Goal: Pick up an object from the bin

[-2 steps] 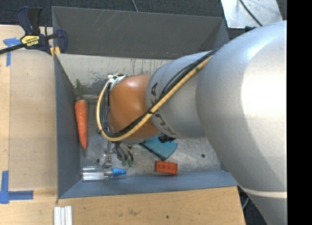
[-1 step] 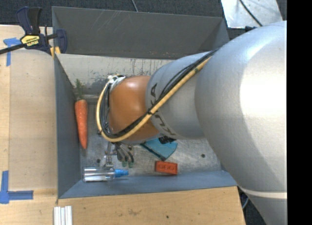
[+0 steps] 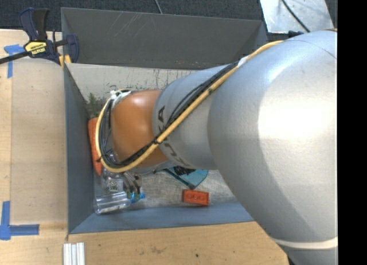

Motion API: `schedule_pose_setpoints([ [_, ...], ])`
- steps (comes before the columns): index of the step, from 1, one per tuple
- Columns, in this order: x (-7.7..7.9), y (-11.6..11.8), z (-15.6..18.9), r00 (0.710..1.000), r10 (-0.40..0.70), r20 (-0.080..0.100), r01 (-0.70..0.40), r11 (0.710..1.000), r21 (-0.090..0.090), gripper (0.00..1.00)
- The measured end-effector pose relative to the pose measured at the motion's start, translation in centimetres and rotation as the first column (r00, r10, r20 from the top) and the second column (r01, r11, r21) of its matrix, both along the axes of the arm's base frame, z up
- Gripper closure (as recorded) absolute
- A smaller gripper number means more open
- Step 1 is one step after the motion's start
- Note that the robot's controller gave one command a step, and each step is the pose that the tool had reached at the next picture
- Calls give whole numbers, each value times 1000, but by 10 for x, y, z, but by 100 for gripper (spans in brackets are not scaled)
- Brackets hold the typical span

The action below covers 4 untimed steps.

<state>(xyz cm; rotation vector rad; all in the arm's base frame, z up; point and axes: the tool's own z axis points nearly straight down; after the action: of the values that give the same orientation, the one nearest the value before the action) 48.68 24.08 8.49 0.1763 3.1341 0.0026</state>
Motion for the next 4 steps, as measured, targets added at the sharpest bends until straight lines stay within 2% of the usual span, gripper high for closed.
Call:
schedule_pose_setpoints([
  [1, 0, 0, 0, 1000, 0, 0, 0, 1000, 0, 100],
  [2, 5, -6, 20, 1000, -16, -9, 16, 1000, -3, 100],
  [3, 34, -40, 62, 995, -95, -1, 95, 996, -1, 100],
  [4, 36, -39, 138, 992, -123, -4, 123, 992, -2, 0],
])
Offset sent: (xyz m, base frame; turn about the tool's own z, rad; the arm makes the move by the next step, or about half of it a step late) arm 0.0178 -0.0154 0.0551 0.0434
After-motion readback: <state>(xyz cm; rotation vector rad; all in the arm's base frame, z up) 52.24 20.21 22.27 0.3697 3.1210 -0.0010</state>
